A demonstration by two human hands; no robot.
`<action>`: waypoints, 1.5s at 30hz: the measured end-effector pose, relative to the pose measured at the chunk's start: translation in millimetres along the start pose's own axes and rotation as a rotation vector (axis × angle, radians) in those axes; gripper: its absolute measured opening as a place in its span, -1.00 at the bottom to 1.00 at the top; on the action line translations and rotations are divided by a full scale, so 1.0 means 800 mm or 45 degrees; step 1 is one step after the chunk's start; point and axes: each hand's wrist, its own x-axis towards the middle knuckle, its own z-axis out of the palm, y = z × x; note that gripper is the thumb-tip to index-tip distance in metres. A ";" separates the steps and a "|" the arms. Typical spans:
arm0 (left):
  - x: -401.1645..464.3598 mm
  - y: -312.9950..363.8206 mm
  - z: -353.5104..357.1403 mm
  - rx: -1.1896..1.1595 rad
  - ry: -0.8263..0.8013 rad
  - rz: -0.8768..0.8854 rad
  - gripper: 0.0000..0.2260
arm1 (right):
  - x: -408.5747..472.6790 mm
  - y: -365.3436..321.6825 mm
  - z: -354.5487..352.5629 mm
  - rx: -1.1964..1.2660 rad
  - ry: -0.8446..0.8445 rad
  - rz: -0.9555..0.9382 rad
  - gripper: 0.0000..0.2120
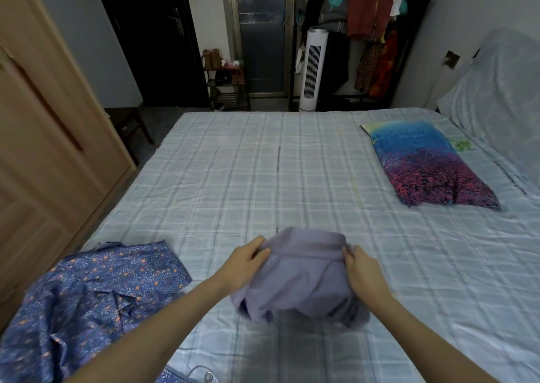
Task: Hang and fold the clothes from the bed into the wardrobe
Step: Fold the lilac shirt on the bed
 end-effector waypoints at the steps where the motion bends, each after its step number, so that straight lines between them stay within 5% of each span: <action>1: -0.003 -0.009 -0.004 0.072 -0.071 0.005 -0.73 | -0.003 0.007 -0.001 -0.036 -0.064 0.031 -0.61; 4: -0.013 -0.043 -0.024 0.171 -0.398 -0.118 -0.62 | -0.013 0.019 -0.013 -0.037 -0.449 0.050 -0.50; 7: -0.024 -0.066 -0.042 -0.128 -0.789 -0.351 -0.86 | -0.007 0.030 -0.017 0.246 -0.920 0.059 -0.64; 11: -0.008 -0.095 -0.065 -0.074 -0.828 -0.542 -0.82 | 0.031 0.038 -0.007 0.268 -1.244 0.055 -0.67; 14: 0.050 -0.103 -0.076 0.341 -0.355 -0.327 -0.82 | 0.076 -0.001 0.007 0.186 -0.892 -0.106 -0.93; 17: 0.132 -0.080 -0.089 0.235 0.213 -0.225 -0.76 | 0.147 -0.060 0.026 0.161 -0.161 -0.206 -0.79; 21: 0.260 -0.024 -0.131 0.133 0.361 -0.083 -0.75 | 0.256 -0.149 0.014 0.233 0.371 -0.255 -0.76; 28: 0.443 0.085 -0.261 0.614 0.643 0.359 -0.82 | 0.401 -0.282 -0.092 0.247 0.818 -0.439 -0.79; 34: 0.440 0.137 -0.327 0.823 0.936 0.745 -0.78 | 0.404 -0.322 -0.146 0.428 0.878 -0.790 -0.85; 40: 0.323 0.096 -0.320 0.902 0.836 0.918 -0.81 | 0.306 -0.281 -0.131 0.300 0.803 -0.901 -0.89; 45: 0.180 -0.046 -0.226 0.838 0.586 0.839 -0.77 | 0.174 -0.171 -0.041 0.165 0.556 -0.921 -0.84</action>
